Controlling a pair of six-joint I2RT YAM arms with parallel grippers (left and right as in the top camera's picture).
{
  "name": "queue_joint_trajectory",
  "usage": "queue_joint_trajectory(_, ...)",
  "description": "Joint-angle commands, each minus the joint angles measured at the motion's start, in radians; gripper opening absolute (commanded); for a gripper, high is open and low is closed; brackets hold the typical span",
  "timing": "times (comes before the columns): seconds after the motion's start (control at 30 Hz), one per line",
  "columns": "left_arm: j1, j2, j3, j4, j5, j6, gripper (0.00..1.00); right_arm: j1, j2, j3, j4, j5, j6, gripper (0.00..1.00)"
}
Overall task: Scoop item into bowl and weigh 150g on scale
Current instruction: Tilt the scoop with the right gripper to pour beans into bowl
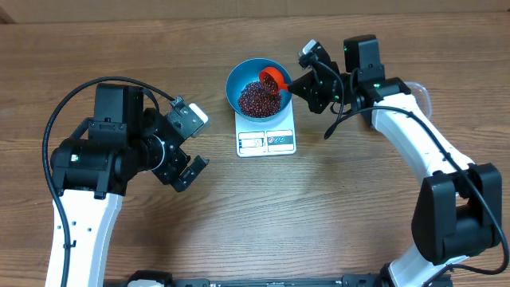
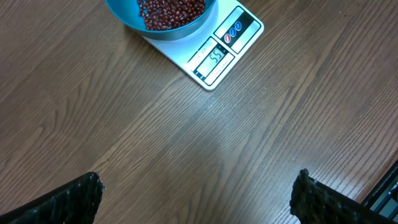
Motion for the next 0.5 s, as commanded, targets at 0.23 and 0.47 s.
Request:
queue_joint_trajectory(0.23,-0.002,0.002,-0.005,0.0,0.0,-0.01,0.99,0.028,0.006,0.027,0.022,0.029,-0.186,0.04)
queue_joint_trajectory(0.47,-0.002,0.002,-0.005,0.001,0.0,-0.01,1.0,0.048,0.006,0.027,0.042,0.14,-0.211,0.04)
